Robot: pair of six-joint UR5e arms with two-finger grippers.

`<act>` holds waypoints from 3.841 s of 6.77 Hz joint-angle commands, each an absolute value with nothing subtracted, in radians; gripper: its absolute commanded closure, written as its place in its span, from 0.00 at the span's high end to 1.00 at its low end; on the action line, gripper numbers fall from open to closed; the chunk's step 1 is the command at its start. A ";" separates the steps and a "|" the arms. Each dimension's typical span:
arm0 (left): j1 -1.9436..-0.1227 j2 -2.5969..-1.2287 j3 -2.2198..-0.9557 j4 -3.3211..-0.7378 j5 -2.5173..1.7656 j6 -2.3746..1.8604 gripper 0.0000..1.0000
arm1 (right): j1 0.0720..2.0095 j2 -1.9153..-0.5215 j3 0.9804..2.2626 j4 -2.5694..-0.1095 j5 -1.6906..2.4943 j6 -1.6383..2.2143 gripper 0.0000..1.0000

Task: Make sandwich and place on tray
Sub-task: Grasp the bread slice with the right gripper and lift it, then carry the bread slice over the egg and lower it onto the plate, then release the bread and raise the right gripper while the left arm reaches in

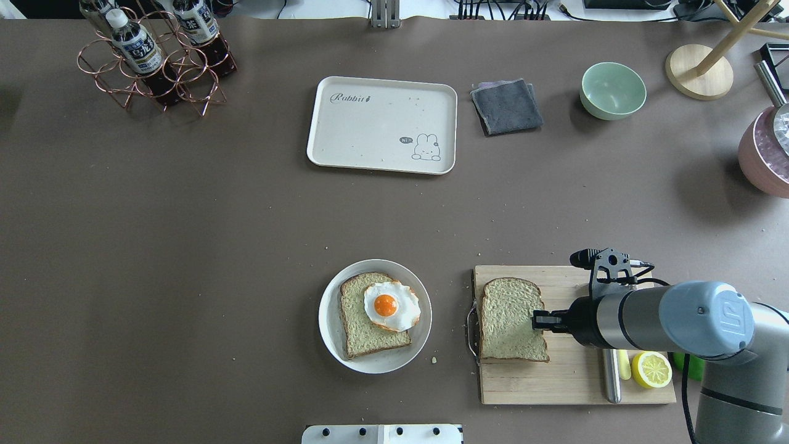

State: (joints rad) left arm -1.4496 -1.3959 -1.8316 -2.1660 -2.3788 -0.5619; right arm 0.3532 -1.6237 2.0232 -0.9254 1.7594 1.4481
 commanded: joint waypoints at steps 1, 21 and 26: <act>-1.448 -1.396 -1.832 -2.164 -2.379 -0.563 0.99 | 0.449 -1.620 2.069 -0.920 1.869 1.448 0.00; -1.231 -1.410 -1.792 -2.438 -2.370 -0.974 0.99 | 0.466 -1.213 1.859 -0.930 1.897 1.448 1.00; -0.670 -1.437 -1.979 -2.504 -1.886 -1.460 0.99 | 0.687 -1.298 1.888 -0.989 2.071 1.434 1.00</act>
State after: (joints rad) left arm -0.8046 -1.4290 -1.9401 -2.5071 -2.0195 -1.3806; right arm 0.6709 -1.2835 1.8880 -0.9892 2.0671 1.4357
